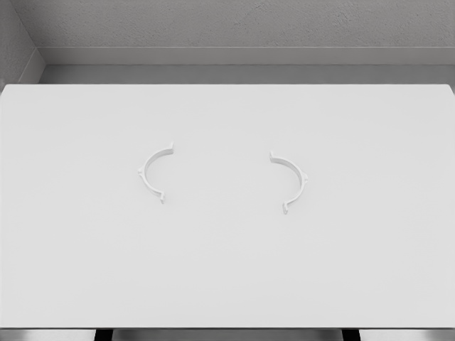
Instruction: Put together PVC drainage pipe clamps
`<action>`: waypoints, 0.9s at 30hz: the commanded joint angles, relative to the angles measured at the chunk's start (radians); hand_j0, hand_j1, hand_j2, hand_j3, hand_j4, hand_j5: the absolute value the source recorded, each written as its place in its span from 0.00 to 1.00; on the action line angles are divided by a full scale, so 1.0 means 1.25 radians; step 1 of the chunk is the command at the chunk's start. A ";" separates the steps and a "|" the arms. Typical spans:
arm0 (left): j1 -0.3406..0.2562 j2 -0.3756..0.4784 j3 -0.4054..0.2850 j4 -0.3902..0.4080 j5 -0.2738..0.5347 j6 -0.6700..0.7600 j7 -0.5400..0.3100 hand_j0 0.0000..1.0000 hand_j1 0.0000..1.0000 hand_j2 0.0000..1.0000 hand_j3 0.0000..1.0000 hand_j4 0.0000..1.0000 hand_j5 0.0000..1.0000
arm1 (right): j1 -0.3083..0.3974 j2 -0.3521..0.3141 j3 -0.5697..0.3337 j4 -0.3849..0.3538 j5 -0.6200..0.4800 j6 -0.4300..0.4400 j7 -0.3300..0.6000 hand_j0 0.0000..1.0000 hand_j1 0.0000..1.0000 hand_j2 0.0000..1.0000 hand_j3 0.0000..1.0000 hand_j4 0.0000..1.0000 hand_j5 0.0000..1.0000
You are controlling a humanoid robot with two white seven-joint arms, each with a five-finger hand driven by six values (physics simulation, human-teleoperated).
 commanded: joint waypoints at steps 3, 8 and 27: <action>0.000 0.000 0.000 0.000 0.000 0.001 0.000 1.00 1.00 1.00 1.00 1.00 1.00 | 0.001 0.000 0.000 -0.004 0.000 0.004 -0.063 1.00 1.00 1.00 1.00 1.00 1.00; 0.000 0.000 0.000 0.000 0.000 0.001 -0.001 1.00 1.00 1.00 1.00 1.00 1.00 | 0.002 0.000 0.001 -0.004 0.002 0.002 -0.054 1.00 1.00 1.00 1.00 1.00 1.00; 0.000 0.000 0.000 0.000 0.000 -0.001 -0.001 1.00 1.00 1.00 1.00 1.00 1.00 | 0.040 0.000 0.262 -0.002 0.000 0.003 -0.053 1.00 1.00 1.00 1.00 1.00 1.00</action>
